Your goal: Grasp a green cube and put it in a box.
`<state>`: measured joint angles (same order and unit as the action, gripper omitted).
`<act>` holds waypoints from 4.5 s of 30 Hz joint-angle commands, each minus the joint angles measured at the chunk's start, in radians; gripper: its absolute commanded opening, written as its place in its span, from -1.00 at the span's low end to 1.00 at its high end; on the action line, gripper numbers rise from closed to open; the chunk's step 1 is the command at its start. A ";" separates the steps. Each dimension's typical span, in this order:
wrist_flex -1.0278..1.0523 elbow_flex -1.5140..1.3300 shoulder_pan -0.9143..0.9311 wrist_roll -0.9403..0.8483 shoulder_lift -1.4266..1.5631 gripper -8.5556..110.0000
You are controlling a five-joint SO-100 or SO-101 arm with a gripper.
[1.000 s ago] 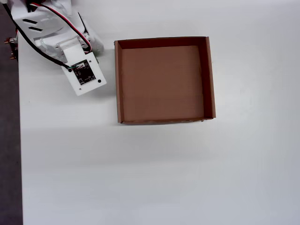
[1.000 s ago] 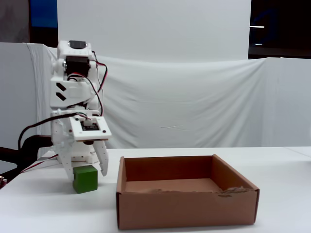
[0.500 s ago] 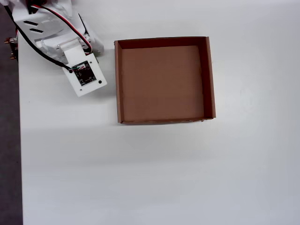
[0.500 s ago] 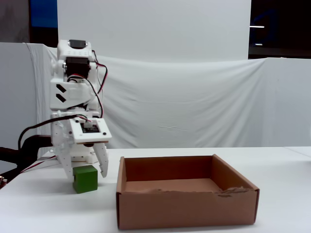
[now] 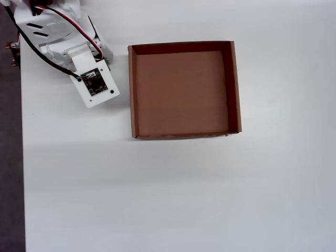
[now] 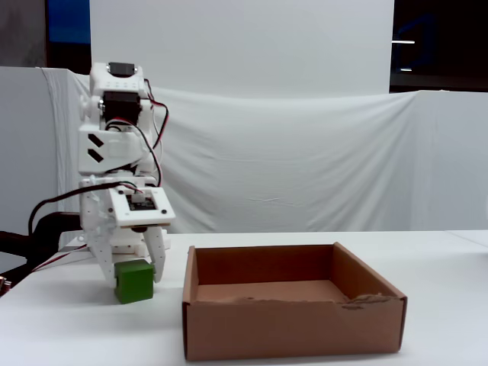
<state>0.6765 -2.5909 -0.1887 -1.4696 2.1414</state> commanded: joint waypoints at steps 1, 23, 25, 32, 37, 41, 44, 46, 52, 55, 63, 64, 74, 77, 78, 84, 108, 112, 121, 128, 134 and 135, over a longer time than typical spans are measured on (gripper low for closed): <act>-0.014 0.006 -0.008 -0.020 0.002 -0.54; 0.014 -0.006 -0.015 -0.011 0.064 -0.61; 0.037 0.002 -0.018 -0.011 0.083 -0.62; 0.268 0.166 -0.054 -0.008 0.141 -0.62; 0.414 0.319 -0.089 -0.006 0.138 -0.62; 0.492 0.466 -0.130 -0.003 0.103 -0.62; 0.499 0.534 -0.161 0.003 0.051 -0.62; 0.499 0.601 -0.201 0.011 -0.015 -0.62; 0.466 0.675 -0.270 0.020 -0.133 -0.62; 0.479 0.723 -0.321 0.037 -0.209 -0.61; 0.390 0.787 -0.423 0.086 -0.402 -0.59; 0.376 0.787 -0.428 0.086 -0.414 -0.59; 0.310 0.793 -0.451 0.086 -0.500 -0.59; 0.291 0.779 -0.454 0.086 -0.517 -0.59; 0.288 0.776 -0.456 0.086 -0.523 -0.59; 0.239 0.730 -0.460 0.086 -0.545 -0.59; 0.166 0.580 -0.494 0.087 -0.523 -0.58; 0.150 0.572 -0.491 0.089 -0.520 -0.52; 0.187 0.557 -0.459 0.089 -0.410 -0.47; 0.321 0.572 -0.319 0.178 -0.126 -0.47; 0.442 0.476 -0.140 0.264 0.098 -0.47; 0.463 0.446 -0.107 0.265 0.137 -0.47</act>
<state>1.1045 -2.1077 -0.3590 -1.2195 2.1568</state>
